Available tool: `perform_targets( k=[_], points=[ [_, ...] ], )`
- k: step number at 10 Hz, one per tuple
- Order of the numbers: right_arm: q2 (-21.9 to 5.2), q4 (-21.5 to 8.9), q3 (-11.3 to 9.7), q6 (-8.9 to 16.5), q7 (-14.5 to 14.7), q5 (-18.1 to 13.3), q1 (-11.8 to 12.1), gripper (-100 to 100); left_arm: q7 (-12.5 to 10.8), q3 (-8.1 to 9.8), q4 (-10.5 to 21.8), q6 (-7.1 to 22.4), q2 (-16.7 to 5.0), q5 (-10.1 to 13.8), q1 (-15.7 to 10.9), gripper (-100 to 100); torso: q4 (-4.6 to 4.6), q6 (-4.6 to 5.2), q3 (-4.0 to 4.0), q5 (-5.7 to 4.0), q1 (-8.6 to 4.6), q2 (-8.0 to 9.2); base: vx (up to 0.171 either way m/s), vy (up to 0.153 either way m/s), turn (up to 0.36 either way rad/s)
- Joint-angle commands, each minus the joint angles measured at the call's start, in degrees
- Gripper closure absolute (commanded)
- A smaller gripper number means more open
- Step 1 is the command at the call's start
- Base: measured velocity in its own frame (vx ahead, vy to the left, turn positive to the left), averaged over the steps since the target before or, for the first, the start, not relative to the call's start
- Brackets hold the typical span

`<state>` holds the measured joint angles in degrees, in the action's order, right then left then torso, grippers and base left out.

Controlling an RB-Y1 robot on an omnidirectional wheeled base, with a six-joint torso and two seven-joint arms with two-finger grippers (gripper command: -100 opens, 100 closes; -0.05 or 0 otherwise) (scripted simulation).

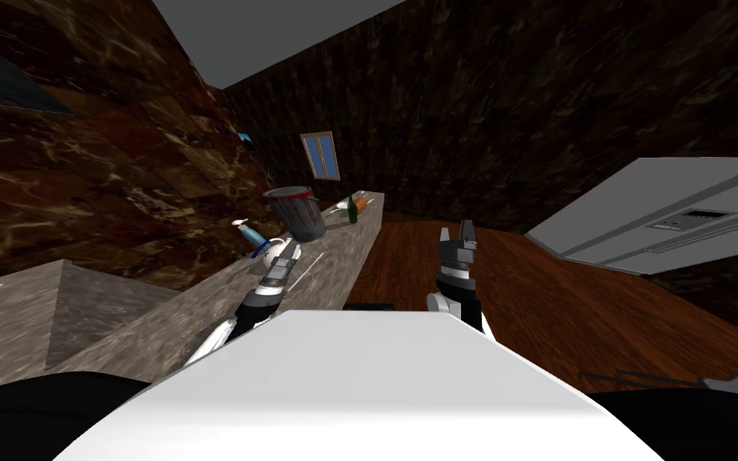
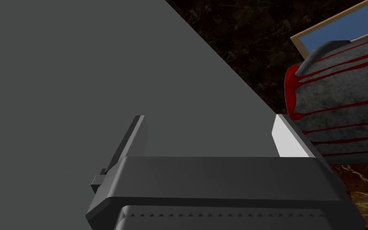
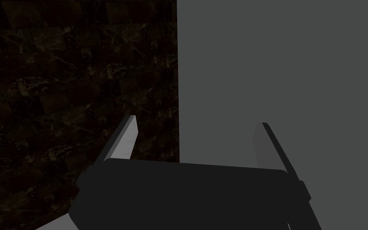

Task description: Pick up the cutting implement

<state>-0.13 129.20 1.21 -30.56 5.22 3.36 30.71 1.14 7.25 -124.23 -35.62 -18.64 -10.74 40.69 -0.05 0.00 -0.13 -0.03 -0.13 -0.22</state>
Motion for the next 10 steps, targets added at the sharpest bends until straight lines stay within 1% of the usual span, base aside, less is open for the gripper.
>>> perform_targets(
  k=[1,6,10],
  points=[
    [0.0,0.0,0.0,0.0,0.0,0.0,0.0,0,-0.3,1.13,0.7,0.8,-2.4,-1.7,2.5,-100,0.0,0.0,0.0,0.0,0.0,0.0,0.064,-0.04,-0.116],
    [0.0,0.0,0.0,0.0,0.0,0.0,0.0,0,-0.3,3.77,5.8,1.7,-9.2,-7.5,9.7,-100,0.0,0.0,0.01,0.0,-0.01,0.02,0.062,-0.034,-0.123],
    [0.0,0.0,0.0,0.0,0.0,0.0,0.0,0,-0.3,5.93,10.5,2.6,-15.3,-12.4,15.6,-100,0.0,-0.01,-0.01,-0.01,-0.02,-0.02,0.072,-0.034,-0.129]
  ],
)
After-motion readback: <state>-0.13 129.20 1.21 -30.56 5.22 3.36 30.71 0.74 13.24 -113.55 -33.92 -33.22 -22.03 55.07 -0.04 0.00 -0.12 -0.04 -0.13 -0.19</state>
